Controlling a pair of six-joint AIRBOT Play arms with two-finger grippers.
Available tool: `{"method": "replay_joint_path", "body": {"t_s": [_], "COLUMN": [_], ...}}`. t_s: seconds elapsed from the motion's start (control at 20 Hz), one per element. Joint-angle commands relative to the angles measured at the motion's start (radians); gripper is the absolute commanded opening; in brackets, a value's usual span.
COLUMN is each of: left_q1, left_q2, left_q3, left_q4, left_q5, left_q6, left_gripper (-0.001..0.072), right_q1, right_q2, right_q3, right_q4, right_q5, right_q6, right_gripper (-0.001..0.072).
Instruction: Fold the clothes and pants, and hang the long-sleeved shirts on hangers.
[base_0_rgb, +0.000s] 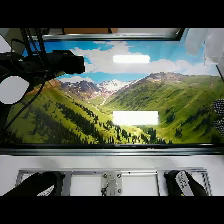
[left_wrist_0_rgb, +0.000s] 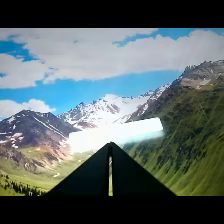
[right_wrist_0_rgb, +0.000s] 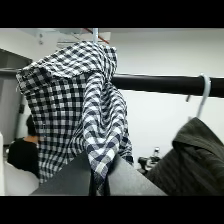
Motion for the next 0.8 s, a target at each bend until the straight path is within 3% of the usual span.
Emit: {"method": "replay_joint_path", "body": {"t_s": [0.0,0.4,0.75], "left_q1": [0.001,0.001,0.001], "left_q2": [0.001,0.001,0.001], "left_q3": [0.000,0.000,0.000], "left_q4": [0.000,0.000,0.000], "left_q5": [-0.019,-0.018,-0.018], "left_q6": [0.000,0.000,0.000], "left_gripper": [0.0017,0.0017,0.0016], "right_q1": [-0.058,-0.267,-0.333], "right_q2": [-0.003,-0.040,-0.020], "right_q3": [0.001,-0.004,-0.103], "right_q4": [0.017,0.063,0.063], "right_q5": [-0.013,0.177,0.188], "right_q6": [0.000,0.000,0.054], "right_gripper": [0.0017,0.0017,0.0017]}}
